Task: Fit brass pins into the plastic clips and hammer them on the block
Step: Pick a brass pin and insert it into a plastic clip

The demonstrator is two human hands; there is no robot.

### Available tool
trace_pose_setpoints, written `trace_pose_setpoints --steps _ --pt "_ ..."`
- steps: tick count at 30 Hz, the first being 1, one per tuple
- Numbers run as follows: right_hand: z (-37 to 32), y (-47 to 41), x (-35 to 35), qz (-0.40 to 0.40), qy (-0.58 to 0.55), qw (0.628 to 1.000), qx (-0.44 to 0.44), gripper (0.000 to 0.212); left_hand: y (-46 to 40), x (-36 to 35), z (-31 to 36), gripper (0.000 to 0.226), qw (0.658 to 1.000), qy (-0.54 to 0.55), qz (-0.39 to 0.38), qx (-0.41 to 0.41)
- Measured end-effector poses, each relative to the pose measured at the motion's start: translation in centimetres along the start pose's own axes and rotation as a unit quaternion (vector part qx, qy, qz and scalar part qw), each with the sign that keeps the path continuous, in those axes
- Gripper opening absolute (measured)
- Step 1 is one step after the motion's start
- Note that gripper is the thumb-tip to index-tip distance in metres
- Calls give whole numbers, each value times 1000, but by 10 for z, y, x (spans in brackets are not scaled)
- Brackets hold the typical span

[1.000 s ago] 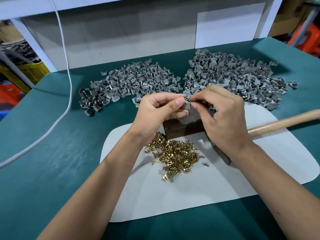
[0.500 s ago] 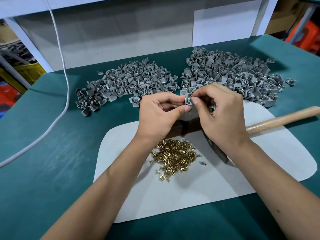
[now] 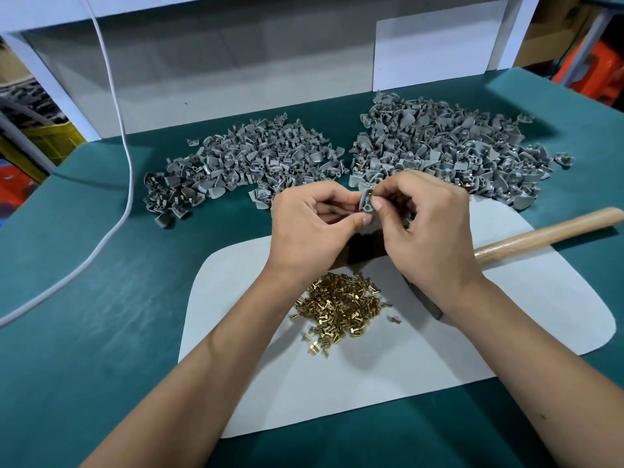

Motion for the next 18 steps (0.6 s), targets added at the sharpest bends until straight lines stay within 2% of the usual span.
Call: trace_pose_setpoints --steps 3,8,12,14,16,18 --pt "2 -4 -2 -20 -9 1000 -5 4 -2 1 6 25 998 -56 -10 -32" --pt "1 -13 2 -116 -18 993 14 14 -5 12 9 31 991 -114 7 -68" --pt "16 -24 14 -215 9 976 -35 13 -6 15 3 11 986 -148 -4 -72" --pt "30 -25 17 -306 78 948 -49 11 -7 16 1 5 975 -206 -21 -79" --pt "47 -15 15 -414 146 896 -69 13 -7 17 -3 5 963 -254 -40 -81" --pt "57 -2 12 -476 186 855 -83 22 -8 20 -9 6 961 -264 -49 -62"
Point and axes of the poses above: each hand's wrist, its own y-axis away from the middle knuckle, its own x-axis out of the back of the hand, z = x × y, the point moved 8 cm from there along -y, towards the middle knuckle, and after that the axes turned 12 degrees about -x, right-handed, at the moved point
